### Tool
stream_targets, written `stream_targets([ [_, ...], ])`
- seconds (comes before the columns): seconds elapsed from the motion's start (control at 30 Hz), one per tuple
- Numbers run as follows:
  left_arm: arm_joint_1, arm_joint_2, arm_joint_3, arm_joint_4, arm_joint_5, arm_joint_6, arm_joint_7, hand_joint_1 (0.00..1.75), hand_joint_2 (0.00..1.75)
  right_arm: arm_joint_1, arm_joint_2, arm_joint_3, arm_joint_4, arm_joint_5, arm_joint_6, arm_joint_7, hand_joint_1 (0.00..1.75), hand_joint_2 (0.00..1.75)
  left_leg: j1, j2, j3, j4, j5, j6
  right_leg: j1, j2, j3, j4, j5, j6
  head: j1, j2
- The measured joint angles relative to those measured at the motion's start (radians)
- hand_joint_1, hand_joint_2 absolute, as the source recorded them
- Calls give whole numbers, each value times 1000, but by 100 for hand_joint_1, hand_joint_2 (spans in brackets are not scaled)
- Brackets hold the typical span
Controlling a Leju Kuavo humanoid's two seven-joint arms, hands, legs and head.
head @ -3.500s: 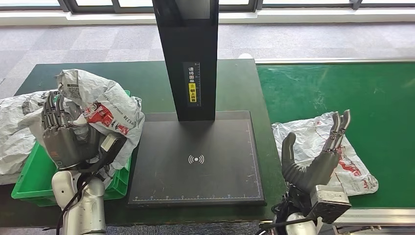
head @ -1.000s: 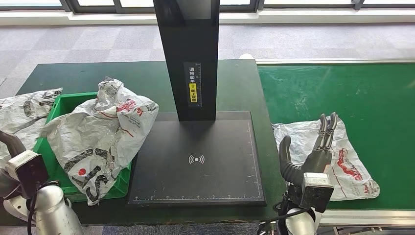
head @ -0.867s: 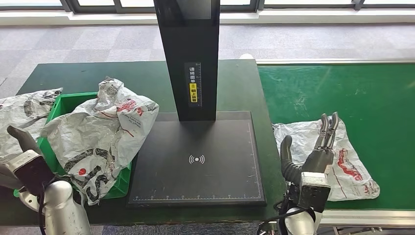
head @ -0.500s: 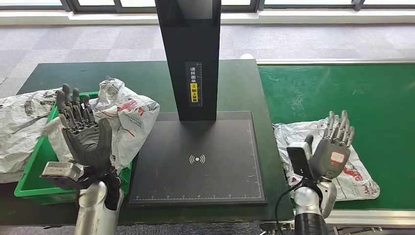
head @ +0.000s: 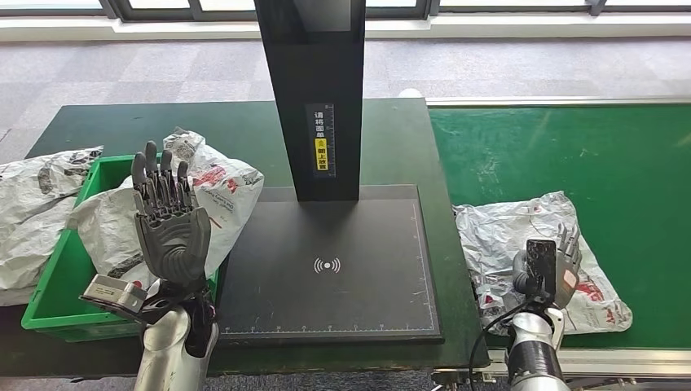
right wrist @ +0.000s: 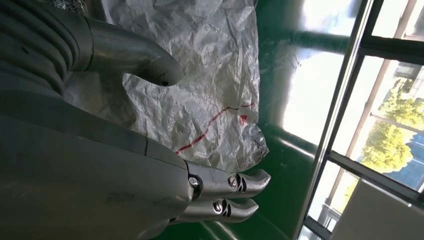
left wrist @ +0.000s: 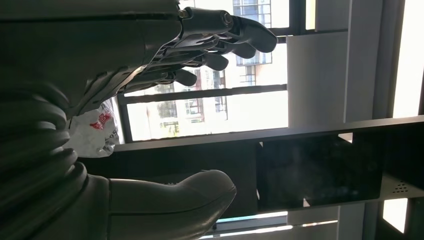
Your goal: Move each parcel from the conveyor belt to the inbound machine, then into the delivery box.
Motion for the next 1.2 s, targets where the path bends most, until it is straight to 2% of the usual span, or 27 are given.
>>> stream_targets([
  [0.27,0,0,0,5,-1,-1,0,0,175,-12,-13,-19,46,-35,62,0,0,175,0,0,0,0,0,0,0,0,0,0,0,0,0,0],
  [0.43,1,0,0,6,-13,-2,0,0,175,-22,-27,-25,94,-100,266,0,0,175,0,0,0,0,0,0,0,0,0,0,0,0,0,0],
  [0.53,4,1,0,4,-14,-2,0,0,175,-37,-35,-25,137,-96,333,25,0,175,0,0,0,0,0,0,0,0,0,0,0,0,0,0],
  [0.63,12,1,0,1,-14,-2,0,0,175,-53,-40,-25,173,-67,324,77,0,175,0,0,0,0,0,0,0,0,0,0,0,0,0,0],
  [0.83,14,1,0,-3,-13,-2,0,0,175,-67,-46,-25,214,-47,308,104,0,175,0,-1,-1,0,0,0,0,-1,0,0,0,0,0,0],
  [0.93,15,1,0,-4,-16,-1,0,0,175,-72,-47,-23,228,35,245,198,0,175,0,-1,-1,0,0,0,0,-1,0,0,0,0,0,0],
  [0.97,15,1,0,-5,-18,0,0,0,175,-74,-47,-19,233,83,213,250,19,175,0,-1,-1,0,0,0,0,-1,0,0,0,0,0,0],
  [1.07,15,1,0,-6,-21,3,0,0,175,-74,-47,7,245,211,149,373,150,175,0,-1,-1,0,0,0,0,-2,1,0,0,0,0,0],
  [1.1,15,1,0,-6,-23,5,0,0,175,-75,-47,16,248,240,140,396,175,175,0,-1,-1,0,0,0,0,-2,1,0,0,0,0,0],
  [1.2,15,1,0,-6,-29,14,0,0,175,-78,-47,42,256,299,130,446,175,175,0,-1,-1,0,0,0,0,-2,1,0,0,0,0,0],
])
